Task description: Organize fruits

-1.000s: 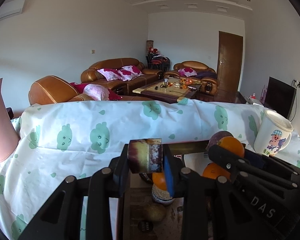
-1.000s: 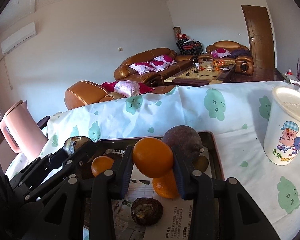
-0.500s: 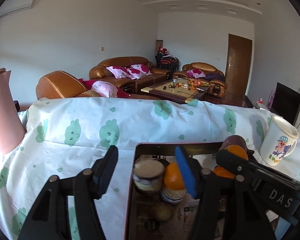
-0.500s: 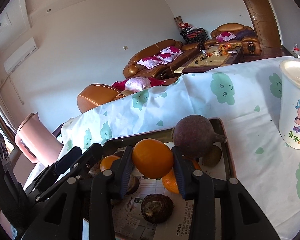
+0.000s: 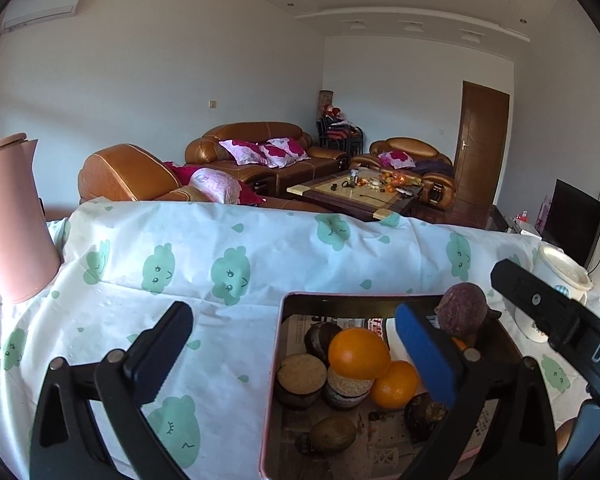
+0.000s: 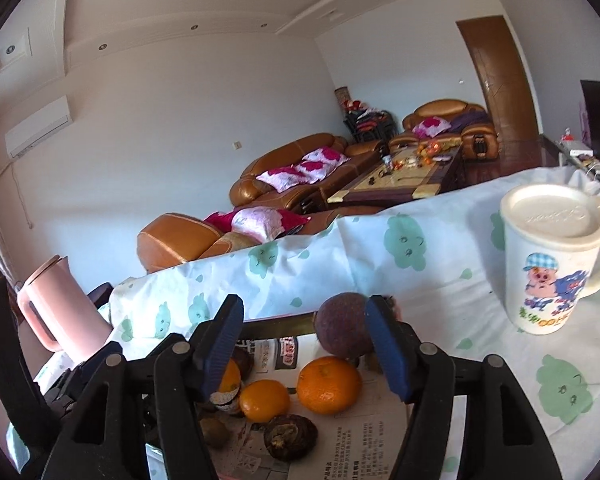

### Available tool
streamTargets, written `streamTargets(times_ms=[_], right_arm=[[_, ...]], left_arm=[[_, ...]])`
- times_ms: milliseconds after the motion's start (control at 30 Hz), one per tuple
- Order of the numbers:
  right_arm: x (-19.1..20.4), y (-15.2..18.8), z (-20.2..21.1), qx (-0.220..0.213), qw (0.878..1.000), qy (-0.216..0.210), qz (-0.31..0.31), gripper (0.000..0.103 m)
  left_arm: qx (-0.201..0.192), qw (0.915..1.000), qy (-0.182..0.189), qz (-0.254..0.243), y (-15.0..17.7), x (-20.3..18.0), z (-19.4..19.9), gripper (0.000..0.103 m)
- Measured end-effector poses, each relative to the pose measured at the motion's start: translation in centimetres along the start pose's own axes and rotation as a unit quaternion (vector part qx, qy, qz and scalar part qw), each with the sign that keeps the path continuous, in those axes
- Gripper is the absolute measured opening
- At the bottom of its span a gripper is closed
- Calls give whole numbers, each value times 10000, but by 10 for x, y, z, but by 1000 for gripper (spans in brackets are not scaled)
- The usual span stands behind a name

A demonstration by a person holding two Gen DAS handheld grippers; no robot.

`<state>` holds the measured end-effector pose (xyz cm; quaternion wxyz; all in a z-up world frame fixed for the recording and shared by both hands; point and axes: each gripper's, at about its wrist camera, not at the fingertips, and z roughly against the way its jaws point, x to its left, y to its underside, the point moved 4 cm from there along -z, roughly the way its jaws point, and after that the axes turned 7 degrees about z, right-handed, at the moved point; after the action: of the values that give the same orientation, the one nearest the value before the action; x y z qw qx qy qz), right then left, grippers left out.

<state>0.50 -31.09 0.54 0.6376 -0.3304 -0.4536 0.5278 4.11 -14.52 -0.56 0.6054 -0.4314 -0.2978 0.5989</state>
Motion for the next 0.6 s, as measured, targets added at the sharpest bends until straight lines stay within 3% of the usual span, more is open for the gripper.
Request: streamTargets(times_ms=[233, 333, 600], right_arm=[[1, 1, 20, -609, 9942, 749, 472, 72], [4, 2, 28, -785, 9917, 860, 544, 78], [2, 7, 47, -936, 9897, 1019, 381, 78]], left_arm=[[-249, 9991, -160, -315, 3, -3, 13, 103], [-329, 9981, -338, -408, 5, 0, 15, 103], [-440, 9983, -319, -213, 8, 14, 29, 103]])
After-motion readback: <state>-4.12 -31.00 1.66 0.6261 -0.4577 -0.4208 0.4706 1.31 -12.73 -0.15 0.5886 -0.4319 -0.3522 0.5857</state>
